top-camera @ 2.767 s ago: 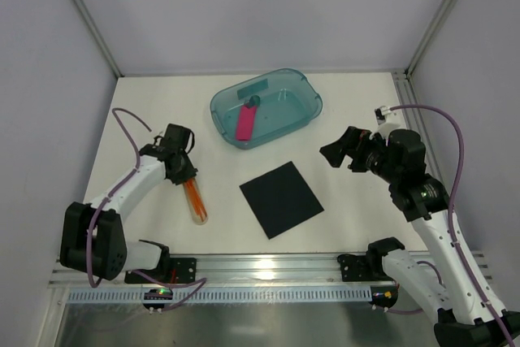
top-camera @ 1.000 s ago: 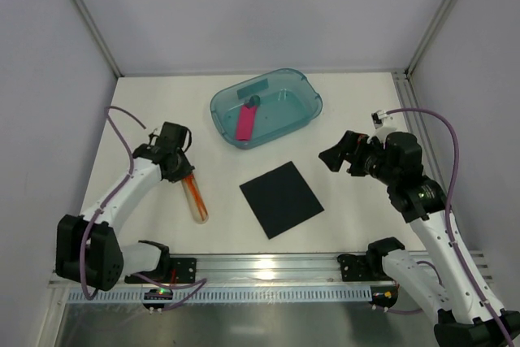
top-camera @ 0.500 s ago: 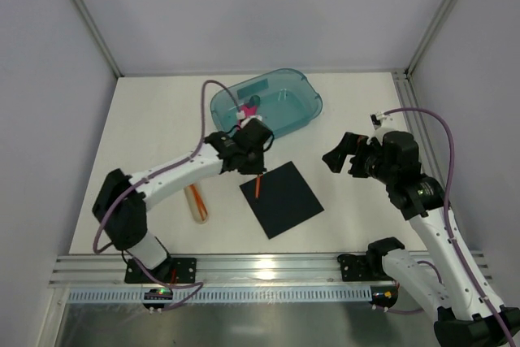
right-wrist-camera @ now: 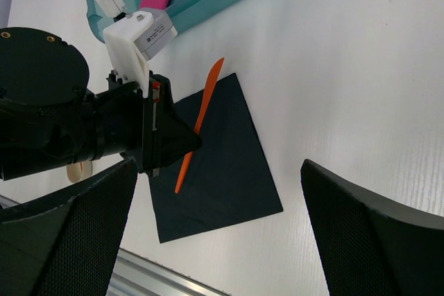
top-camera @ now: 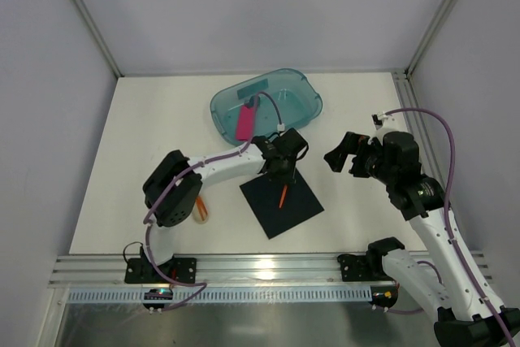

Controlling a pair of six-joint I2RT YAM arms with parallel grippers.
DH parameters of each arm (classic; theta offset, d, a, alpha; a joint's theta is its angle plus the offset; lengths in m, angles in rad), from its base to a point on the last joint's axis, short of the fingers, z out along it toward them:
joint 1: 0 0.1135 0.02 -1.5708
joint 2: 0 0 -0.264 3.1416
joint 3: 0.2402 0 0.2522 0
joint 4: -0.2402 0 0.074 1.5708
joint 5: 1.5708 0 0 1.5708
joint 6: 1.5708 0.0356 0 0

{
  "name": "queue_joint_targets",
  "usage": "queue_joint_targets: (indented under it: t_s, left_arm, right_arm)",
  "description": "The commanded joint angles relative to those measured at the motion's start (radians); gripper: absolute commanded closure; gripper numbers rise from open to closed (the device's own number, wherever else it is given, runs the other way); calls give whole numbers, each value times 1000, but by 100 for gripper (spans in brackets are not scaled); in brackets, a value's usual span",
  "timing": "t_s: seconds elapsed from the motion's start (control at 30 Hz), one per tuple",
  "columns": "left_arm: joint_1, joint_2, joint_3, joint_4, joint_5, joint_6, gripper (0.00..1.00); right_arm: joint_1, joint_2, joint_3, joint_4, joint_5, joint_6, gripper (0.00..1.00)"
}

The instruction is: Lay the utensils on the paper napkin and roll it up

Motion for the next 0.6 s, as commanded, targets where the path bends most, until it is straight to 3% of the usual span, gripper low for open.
queue_joint_targets:
  t_s: [0.0, 0.57]
  left_arm:
    - [2, 16, 42, 11, 20, 6, 100]
    - [6, 90, 19, 29, -15, -45, 97]
  right_arm:
    - [4, -5, 10, 11, 20, -6, 0]
    - [6, -14, 4, -8, 55, -22, 0]
